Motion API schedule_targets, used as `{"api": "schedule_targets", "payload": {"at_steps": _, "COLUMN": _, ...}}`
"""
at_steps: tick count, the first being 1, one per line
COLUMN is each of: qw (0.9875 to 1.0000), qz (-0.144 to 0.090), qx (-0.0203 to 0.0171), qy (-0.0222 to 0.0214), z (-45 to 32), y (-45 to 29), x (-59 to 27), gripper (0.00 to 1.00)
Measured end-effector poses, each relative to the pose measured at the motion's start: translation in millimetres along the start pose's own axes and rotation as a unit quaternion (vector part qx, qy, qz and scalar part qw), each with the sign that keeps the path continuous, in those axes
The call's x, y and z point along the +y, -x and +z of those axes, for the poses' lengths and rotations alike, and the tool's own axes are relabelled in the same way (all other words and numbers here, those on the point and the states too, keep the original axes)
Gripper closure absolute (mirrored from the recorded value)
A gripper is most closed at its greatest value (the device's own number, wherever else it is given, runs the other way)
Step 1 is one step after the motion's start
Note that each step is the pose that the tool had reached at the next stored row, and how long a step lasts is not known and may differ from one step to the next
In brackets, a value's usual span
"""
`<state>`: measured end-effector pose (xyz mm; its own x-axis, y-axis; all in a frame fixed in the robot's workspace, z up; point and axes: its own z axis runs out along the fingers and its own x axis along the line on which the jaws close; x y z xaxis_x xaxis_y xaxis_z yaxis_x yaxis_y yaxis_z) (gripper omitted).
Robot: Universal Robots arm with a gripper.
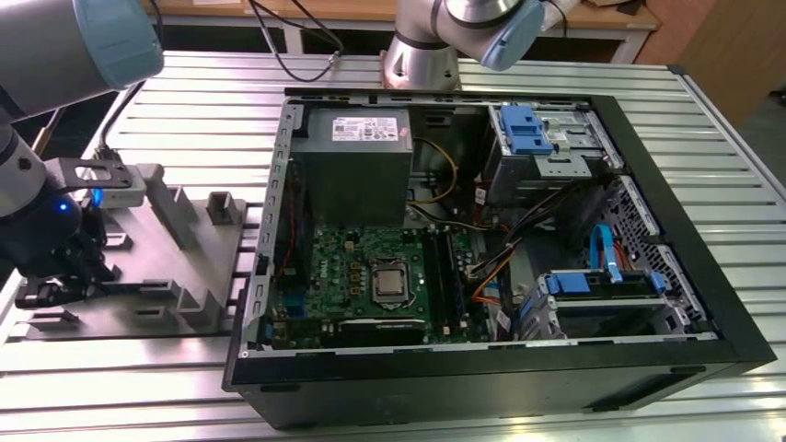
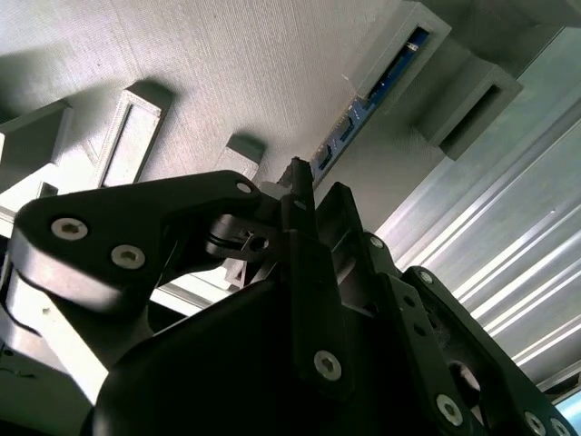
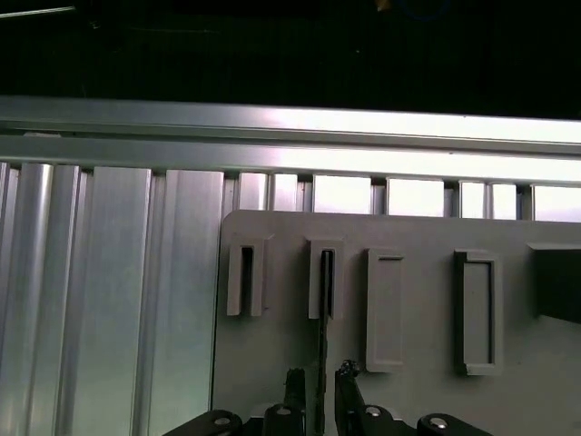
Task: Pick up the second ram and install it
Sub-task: 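Pick up the second ram and move it above second insertion slot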
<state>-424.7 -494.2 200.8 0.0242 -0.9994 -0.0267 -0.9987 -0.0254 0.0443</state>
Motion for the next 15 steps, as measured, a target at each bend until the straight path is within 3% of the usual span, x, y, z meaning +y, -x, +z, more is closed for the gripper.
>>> {"api": "schedule_targets", "payload": {"at_steps": 11, "qw": 1.0, "qz": 0.0, "qx": 0.0, "qy": 0.0, "z": 0.1, "y": 1.0, "x": 0.0, "gripper": 0.73}}
{"api": "schedule_targets", "payload": {"at_steps": 13, "qw": 1.0, "qz": 0.0, "qx": 0.0, "qy": 0.0, "z": 0.1, "y": 1.0, "x": 0.0, "gripper": 0.8}}
{"api": "schedule_targets", "payload": {"at_steps": 15, "qw": 1.0, "qz": 0.0, "qx": 0.0, "qy": 0.0, "z": 0.1, "y": 1.0, "x": 0.0, "gripper": 0.8}}
